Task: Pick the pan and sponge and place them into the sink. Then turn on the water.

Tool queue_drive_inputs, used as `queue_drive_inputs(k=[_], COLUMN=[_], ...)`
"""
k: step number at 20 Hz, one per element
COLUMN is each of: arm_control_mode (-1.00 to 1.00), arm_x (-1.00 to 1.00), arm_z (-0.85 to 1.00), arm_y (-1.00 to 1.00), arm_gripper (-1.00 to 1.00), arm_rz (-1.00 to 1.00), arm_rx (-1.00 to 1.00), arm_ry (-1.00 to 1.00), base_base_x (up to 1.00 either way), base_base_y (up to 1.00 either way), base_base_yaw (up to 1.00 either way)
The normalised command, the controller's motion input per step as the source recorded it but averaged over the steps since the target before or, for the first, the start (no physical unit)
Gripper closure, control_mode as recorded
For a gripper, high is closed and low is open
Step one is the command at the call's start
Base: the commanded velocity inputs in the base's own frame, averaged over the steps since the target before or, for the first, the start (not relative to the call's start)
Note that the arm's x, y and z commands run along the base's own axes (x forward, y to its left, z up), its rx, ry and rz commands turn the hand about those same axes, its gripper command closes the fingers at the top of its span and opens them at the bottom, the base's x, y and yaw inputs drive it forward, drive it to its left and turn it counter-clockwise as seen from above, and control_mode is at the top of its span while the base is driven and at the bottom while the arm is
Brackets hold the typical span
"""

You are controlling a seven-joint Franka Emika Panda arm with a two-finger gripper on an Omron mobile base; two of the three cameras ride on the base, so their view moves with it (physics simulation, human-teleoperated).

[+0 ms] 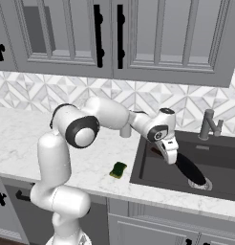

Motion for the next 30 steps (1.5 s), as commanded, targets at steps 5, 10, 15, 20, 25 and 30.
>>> queue_drive_inputs(k=[5,10,15,20,25,30], arm_control_mode=[-1.0,-1.0,-1.0,-1.0,-1.0,-1.0], arm_x=[0.23,0.24,0.24,0.19,0.16,0.16], arm_z=[-0.5,-0.39,-0.43,-0.31,-0.07,-0.11], arm_y=[0.0,-0.02,-0.01,-0.09,-0.21,-0.06], arm_gripper=[1.0,1.0,1.0,1.0,1.0,1.0], arm_rz=[0.0,0.0,0.0,0.0,0.0,0.0], arm_rx=[0.0,0.0,0.0,0.0,0.02,0.04], arm_ry=[0.0,0.0,0.0,0.0,0.03,0.1], base_base_x=[0.0,0.0,0.0,0.0,0.0,0.0], base_base_y=[0.0,0.0,0.0,0.0,0.0,0.0], base_base_yaw=[0.0,0.0,0.0,0.0,0.0,0.0])
